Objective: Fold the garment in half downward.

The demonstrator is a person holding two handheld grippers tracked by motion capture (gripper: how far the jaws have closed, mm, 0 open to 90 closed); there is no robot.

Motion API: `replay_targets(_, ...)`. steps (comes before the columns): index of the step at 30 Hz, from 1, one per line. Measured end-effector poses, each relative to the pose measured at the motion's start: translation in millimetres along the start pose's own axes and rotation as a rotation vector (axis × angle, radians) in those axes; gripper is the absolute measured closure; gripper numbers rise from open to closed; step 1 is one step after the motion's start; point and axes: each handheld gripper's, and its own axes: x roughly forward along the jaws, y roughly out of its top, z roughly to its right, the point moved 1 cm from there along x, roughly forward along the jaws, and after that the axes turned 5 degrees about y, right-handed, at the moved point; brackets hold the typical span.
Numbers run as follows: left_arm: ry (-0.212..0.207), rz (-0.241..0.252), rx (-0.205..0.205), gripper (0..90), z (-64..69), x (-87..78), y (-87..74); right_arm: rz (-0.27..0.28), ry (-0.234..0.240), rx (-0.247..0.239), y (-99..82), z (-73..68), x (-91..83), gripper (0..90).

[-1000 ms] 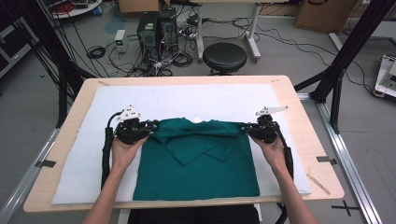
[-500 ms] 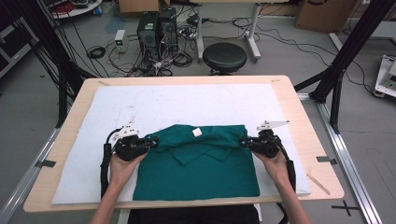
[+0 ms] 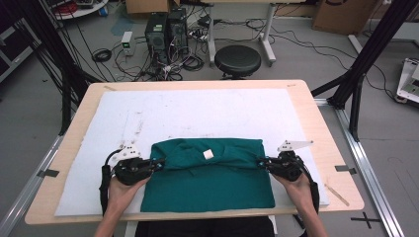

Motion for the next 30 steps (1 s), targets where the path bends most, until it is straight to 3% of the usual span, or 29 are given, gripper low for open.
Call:
replay_targets(8, -0.029, -0.024, 0.019, 85.5, 15.8, -12.4, -12.1, -0.006, 0.021, -0.01, -16.9, -12.0, -8.2, 84.7)
replay_targets(13, -0.041, -0.033, 0.01, 85.5, 22.6, -21.0, -20.5, -0.009, 0.032, -0.011, -24.4, -19.4, -12.1, 84.8)
replay_targets(20, -0.052, -0.042, 0.002, 85.5, 27.2, -30.1, -28.5, -0.01, 0.045, -0.023, -32.0, -29.8, -18.5, 84.8)
replay_targets(25, -0.071, -0.077, -0.027, 84.3, 24.6, -23.2, -36.6, -0.03, 0.05, -0.004, -37.8, -27.9, -15.7, 79.5)
replay_targets(26, -0.082, -0.078, -0.035, 82.8, 24.4, -22.4, -36.5, -0.037, 0.054, 0.004, -38.3, -27.6, -14.7, 76.8)
replay_targets(28, -0.103, -0.073, -0.051, 71.3, 23.7, -22.4, -33.8, -0.029, 0.066, 0.021, -37.4, -27.3, -14.2, 66.9)
replay_targets(30, -0.084, -0.049, -0.064, 63.1, 22.1, -23.1, -26.6, -0.016, 0.084, 0.026, -34.4, -27.0, -15.1, 62.5)
